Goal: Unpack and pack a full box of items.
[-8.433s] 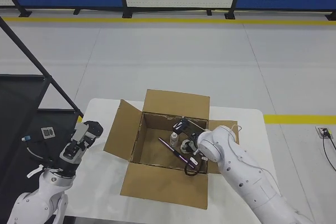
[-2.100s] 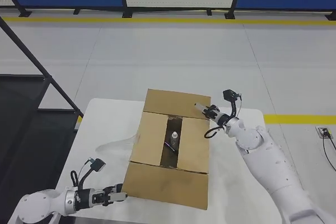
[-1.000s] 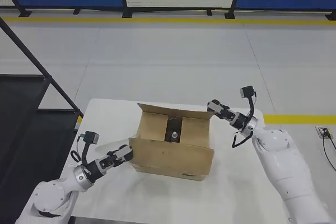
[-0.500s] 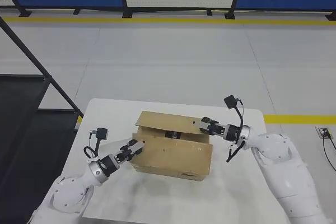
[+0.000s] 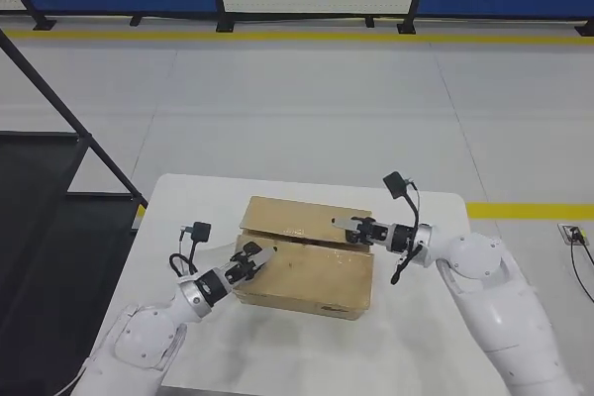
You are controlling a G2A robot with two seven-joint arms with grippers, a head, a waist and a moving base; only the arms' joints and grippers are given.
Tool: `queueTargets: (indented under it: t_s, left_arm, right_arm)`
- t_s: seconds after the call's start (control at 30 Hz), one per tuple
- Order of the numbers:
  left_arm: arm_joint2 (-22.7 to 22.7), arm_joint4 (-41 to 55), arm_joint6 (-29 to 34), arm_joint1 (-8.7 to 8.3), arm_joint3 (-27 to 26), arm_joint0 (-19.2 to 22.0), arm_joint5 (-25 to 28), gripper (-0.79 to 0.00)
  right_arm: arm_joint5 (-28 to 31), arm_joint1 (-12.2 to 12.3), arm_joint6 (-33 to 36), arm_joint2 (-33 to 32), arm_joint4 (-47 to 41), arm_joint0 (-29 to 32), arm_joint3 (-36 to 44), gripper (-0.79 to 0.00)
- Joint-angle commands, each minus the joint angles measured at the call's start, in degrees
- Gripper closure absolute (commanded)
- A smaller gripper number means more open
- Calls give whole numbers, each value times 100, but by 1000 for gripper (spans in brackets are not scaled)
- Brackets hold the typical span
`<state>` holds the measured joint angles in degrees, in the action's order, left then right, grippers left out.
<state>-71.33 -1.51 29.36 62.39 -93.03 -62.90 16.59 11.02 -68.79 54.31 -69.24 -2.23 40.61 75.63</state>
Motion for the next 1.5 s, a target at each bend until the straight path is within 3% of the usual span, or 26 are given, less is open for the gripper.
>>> queueTargets:
  t_s: [0.0, 0.5, 1.0, 1.47]
  left_arm:
    - [50, -63, -30, 13, 35, 38, -19, -785]
    - [-49, -1, -311, 62, 148, 138, 15, -785]
    - [-1411, 594, -1002, -47, 78, -631, -301, -785]
    - [-1353, 969, -826, -25, 241, -729, -352, -785]
  right_arm:
    - [-3, 12, 21, -32, -58, 40, 35, -785]
    - [59, 98, 203, -137, -313, 373, -56, -785]
    - [237, 105, 223, -17, -495, 309, -409, -785]
    - [237, 105, 223, -17, -495, 309, -409, -785]
